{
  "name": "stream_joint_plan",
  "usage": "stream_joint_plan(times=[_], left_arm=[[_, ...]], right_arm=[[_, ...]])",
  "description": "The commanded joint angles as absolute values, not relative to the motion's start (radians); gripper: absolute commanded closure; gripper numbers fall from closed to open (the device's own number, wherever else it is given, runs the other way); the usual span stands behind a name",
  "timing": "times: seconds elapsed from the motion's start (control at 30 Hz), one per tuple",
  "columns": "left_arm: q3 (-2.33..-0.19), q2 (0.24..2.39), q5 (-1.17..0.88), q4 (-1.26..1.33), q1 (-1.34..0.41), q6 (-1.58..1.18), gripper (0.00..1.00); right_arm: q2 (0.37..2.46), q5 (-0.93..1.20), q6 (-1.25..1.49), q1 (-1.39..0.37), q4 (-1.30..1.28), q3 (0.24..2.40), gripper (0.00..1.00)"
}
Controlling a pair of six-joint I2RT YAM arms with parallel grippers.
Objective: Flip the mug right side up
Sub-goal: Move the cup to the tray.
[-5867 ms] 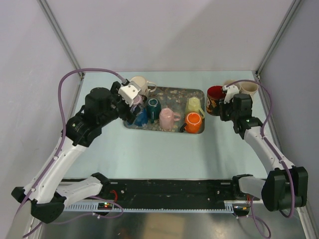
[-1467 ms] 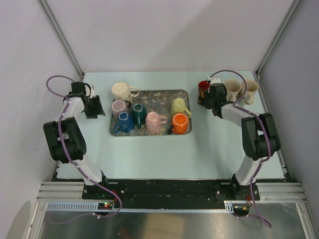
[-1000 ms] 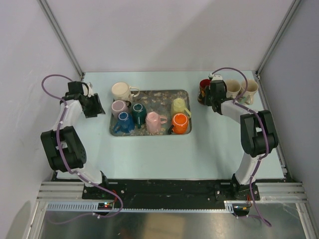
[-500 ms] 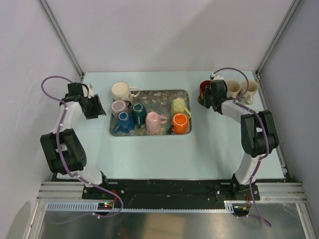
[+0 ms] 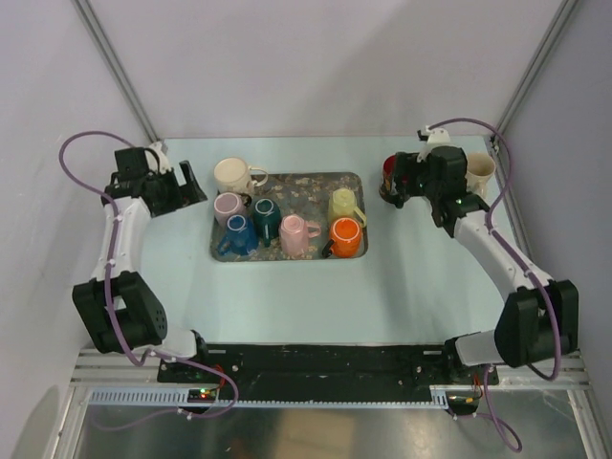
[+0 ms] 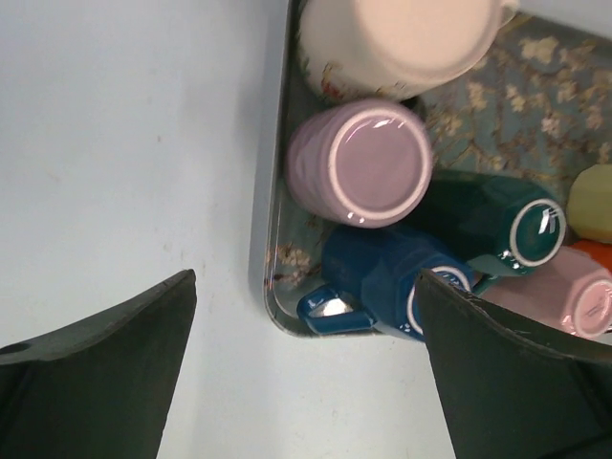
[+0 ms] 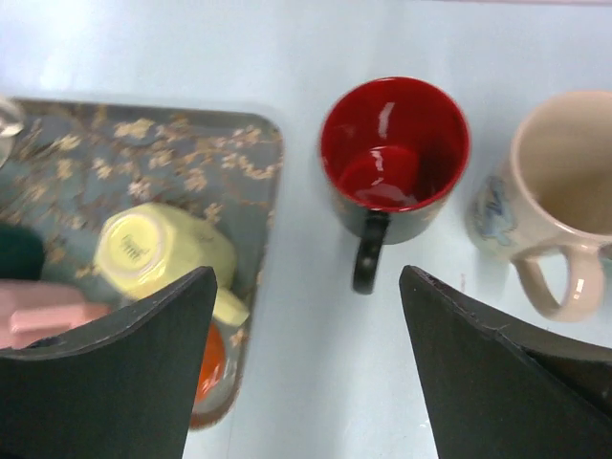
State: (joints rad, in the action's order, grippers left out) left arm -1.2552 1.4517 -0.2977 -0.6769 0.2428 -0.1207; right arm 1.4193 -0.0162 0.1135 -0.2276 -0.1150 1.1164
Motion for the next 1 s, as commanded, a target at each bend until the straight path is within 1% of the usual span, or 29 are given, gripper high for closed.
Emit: stream_joint_plan(times=[0.0,0.1,0.23,0.5,0.7,0.87,0.97], left_arm=[[-1.385,1.454,-0.364,-0.665,0.237,-0.083,0.00],[-1.483,1.537,-0.374,-0.666,0.225,-0.082,0.00],[-1.607,1.645,-0.385,-0.646,0.218,-0.134,0.00],[-1.823,1.846,-0.333,-0.617,0.217,-0.233,0.00],[-1.843,1.916,-0.353,-0.617,0.215,-0.251,0.01],[-1.819,1.934,-0.380,-0.616,0.212,-0.270,0.07],[-1.807,1.931,-0.430,-0.616,0.212,-0.279,0.10]], right_arm=[[1.335,0.134,-0.014,-0.267,-0.131,1.051,0.14],[1.298,0.239,-0.082,-0.280,-0.139,1.029,0.10],[1.266,0.337,-0.135,-0.290,-0.176,1.027,0.07],[1.222,0.340,-0.253,-0.319,-0.321,1.069,0.05],[1.209,0.327,-0.272,-0.316,-0.362,1.074,0.07],[1.230,0.333,-0.279,-0.318,-0.390,1.097,0.09],[1.255,0.346,-0.291,-0.323,-0.394,1.128,0.09]])
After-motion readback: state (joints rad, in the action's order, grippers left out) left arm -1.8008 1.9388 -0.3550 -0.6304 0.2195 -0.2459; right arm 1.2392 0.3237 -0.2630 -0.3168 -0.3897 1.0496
